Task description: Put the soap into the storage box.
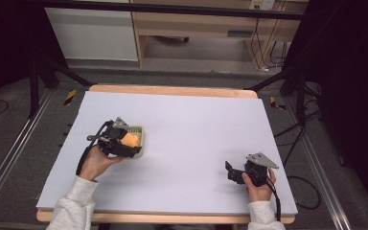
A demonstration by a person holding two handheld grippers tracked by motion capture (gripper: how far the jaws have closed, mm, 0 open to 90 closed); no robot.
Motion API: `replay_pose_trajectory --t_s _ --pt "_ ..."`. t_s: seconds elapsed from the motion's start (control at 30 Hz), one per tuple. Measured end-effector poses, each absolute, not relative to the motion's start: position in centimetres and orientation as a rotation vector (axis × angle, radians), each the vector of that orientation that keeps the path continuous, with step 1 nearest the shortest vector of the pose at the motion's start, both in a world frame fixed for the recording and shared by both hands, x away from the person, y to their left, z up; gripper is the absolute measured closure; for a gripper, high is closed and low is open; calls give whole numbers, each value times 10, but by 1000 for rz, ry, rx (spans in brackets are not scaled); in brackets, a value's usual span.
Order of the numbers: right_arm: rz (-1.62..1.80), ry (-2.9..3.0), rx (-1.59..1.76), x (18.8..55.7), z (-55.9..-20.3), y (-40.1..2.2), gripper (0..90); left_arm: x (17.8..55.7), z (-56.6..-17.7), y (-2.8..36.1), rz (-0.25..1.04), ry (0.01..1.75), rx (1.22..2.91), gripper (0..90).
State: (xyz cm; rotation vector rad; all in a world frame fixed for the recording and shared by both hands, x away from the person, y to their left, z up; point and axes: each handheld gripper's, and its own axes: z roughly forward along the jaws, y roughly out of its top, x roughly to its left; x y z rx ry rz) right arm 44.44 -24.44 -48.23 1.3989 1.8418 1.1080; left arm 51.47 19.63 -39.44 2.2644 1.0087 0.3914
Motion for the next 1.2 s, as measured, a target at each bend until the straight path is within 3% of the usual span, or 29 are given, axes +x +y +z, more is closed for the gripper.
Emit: replay_pose_trajectory --t_s 1.2 --pt "1107 1865 1382 445 -482 -242 49 557 -408 192 406 1141 2272 264"
